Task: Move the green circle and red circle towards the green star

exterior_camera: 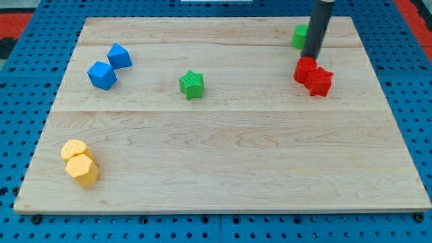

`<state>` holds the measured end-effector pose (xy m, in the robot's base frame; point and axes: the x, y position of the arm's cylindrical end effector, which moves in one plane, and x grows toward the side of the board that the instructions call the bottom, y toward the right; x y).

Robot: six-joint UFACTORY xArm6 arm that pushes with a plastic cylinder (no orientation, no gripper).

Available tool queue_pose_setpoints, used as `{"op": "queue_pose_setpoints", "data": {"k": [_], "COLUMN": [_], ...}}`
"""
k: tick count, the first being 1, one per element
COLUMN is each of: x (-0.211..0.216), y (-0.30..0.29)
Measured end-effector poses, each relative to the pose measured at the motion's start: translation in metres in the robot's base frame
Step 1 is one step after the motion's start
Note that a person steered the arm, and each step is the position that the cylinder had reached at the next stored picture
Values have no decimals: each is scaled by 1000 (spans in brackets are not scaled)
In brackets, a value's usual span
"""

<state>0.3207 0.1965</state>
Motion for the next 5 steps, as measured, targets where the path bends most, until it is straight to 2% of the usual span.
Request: {"op": "queue_pose_setpoints", "data": {"k": [1,2,3,4,5], "x": [-63,-84,-51,-43,-91], "y": [51,-18,-112,-151,-131]}}
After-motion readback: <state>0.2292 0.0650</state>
